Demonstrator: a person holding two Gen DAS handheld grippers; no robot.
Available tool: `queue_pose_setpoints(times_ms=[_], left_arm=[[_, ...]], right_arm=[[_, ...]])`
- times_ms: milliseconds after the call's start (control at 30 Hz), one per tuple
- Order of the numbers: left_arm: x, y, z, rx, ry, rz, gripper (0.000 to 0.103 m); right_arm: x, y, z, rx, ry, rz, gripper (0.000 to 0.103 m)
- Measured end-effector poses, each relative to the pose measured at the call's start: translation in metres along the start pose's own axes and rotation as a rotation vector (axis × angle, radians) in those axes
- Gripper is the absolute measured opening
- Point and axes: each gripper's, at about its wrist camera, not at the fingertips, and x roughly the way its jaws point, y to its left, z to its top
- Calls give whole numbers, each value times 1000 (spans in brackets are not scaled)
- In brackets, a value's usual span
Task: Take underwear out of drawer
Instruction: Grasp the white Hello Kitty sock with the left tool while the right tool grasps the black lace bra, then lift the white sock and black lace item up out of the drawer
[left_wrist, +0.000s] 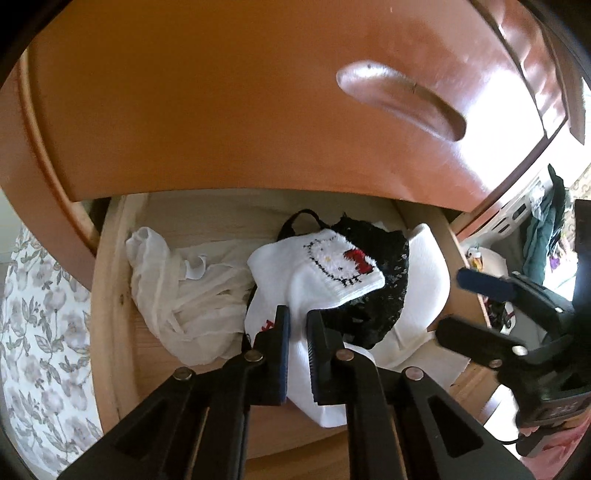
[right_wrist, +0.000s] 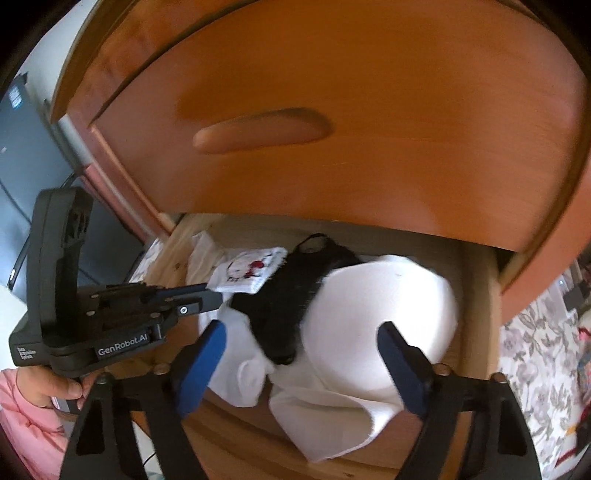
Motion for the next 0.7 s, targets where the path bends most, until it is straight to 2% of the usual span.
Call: queue_pose_setpoints(times_ms=[167, 400, 500, 700], left_arm=[[-14, 13, -5, -27, -24, -18, 9], [-25, 32, -17, -56, -40, -19, 9], [-29, 39, -20, -64, -43, -24, 9], [-30, 42, -22, -72, -41, -25, 9]], right_arm=[[15, 12, 5, -32, 52, 39, 56], [32, 9, 9, -6, 102, -11, 42], [35, 7, 9, 0, 111, -1, 35], [42, 12, 9, -14, 107, 20, 8]])
